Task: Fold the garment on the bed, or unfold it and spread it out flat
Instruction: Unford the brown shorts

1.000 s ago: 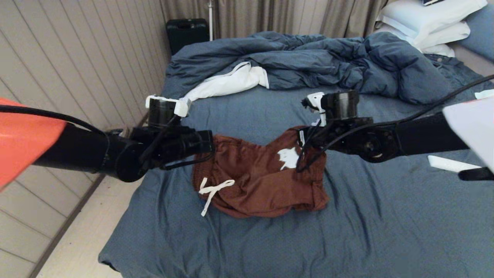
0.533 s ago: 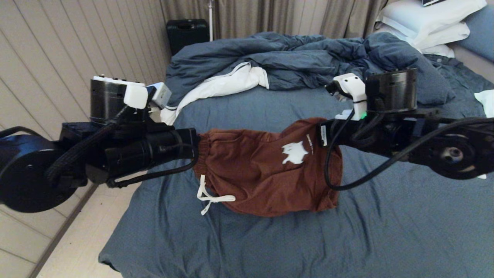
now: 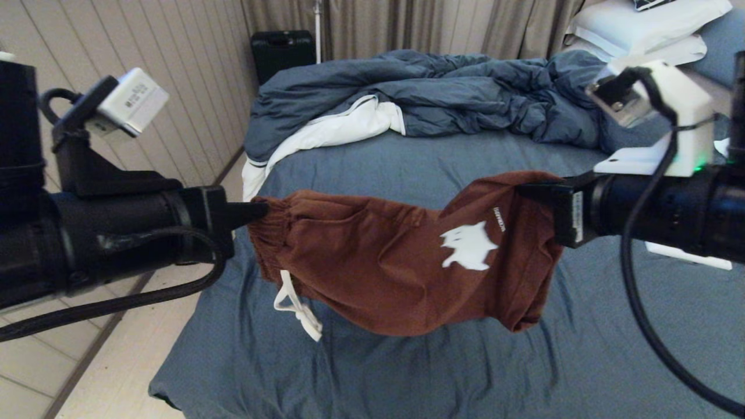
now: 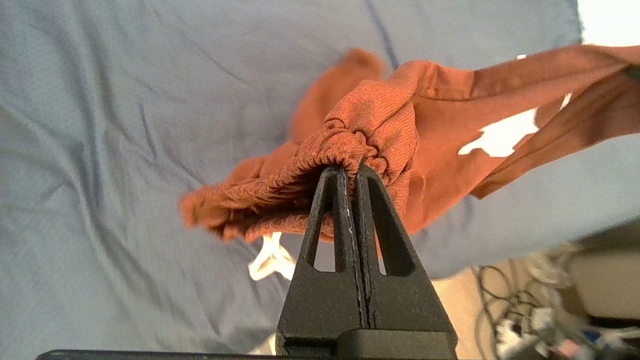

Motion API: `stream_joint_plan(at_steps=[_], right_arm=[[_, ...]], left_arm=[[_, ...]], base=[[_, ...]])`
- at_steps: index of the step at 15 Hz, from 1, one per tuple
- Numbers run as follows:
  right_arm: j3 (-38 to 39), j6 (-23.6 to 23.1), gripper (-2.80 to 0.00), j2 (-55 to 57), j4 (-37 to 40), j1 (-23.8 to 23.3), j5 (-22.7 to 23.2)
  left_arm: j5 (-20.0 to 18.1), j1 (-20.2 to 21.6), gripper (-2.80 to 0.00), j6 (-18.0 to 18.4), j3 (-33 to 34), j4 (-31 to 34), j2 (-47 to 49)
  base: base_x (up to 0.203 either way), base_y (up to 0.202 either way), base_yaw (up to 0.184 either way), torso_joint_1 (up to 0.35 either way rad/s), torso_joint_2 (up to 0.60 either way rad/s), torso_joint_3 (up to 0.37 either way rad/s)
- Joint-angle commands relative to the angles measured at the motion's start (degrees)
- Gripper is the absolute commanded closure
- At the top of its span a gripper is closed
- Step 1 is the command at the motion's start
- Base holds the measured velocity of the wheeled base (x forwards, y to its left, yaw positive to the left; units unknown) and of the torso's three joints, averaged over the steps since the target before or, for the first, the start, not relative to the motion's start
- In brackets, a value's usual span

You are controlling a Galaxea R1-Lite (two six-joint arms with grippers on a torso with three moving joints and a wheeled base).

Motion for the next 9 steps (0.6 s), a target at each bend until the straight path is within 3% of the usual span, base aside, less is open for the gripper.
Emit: stream_joint_plan(at_steps=[1,5,9], right_arm=[[-0.6,0.0,0.0,-6.5,3.3,3.2,0.0],[-1.3,0.0,0.0,-10.9,4.8,7.2,0.4],[-4.3,0.0,0.0,-13.2,9.4,8.0,0.9]], left_arm=[[0.7,-3.0,0.0,-0.8,-2.4,5.1,-6.6],[5.0,-9.0,0.0,-1.1,-7.6,11.6,-9.9],[12.7,-18.0,0.0,-1.1,-11.6,14.3,-9.3]], base=[[0.0,0.0,0.0,0.0,0.0,0.0],[0.0,0.0,0.0,0.0,0.0,0.0],[0.0,0.0,0.0,0.0,0.0,0.0]])
